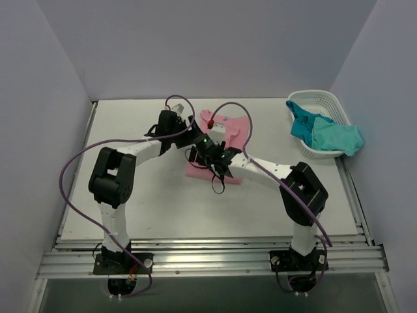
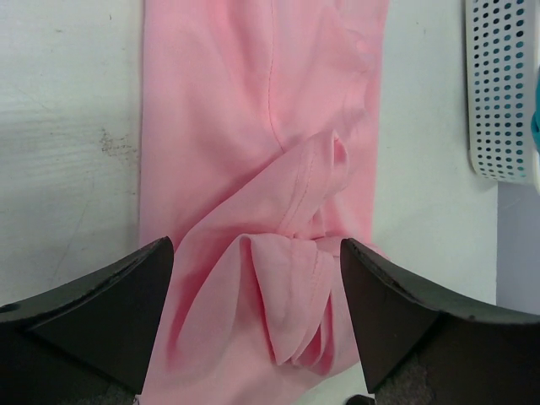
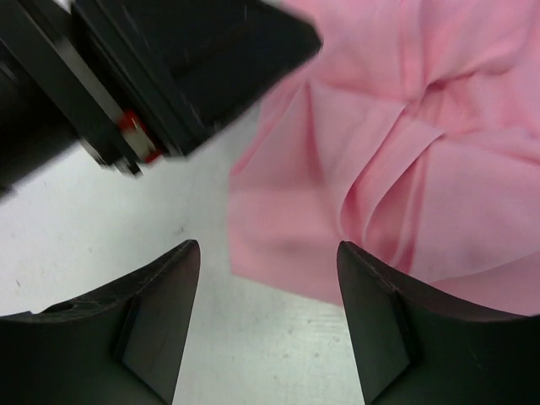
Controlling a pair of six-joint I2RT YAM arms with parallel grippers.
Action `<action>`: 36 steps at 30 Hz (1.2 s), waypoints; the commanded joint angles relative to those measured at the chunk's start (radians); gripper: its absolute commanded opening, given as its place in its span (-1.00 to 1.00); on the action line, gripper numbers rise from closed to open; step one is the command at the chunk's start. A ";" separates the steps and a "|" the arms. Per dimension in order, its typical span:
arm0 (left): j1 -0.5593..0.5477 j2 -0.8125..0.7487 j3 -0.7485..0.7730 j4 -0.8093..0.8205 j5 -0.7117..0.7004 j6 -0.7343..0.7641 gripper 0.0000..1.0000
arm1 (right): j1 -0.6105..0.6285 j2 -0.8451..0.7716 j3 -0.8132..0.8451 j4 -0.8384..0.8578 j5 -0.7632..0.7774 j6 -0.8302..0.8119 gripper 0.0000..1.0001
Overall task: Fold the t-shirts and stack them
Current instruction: Fold the tshirt
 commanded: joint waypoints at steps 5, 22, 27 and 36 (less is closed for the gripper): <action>0.086 -0.128 -0.091 0.108 0.077 -0.026 0.77 | 0.059 0.087 -0.043 0.015 -0.036 0.029 0.21; 0.102 -0.168 -0.155 0.137 0.080 -0.015 0.75 | 0.030 0.009 -0.054 -0.055 0.018 0.003 0.20; 0.102 -0.160 -0.157 0.140 0.080 -0.012 0.75 | 0.002 -0.022 -0.065 -0.063 0.015 -0.004 0.20; 0.103 -0.157 -0.160 0.147 0.080 -0.013 0.74 | -0.027 0.026 -0.063 -0.023 -0.032 -0.006 0.16</action>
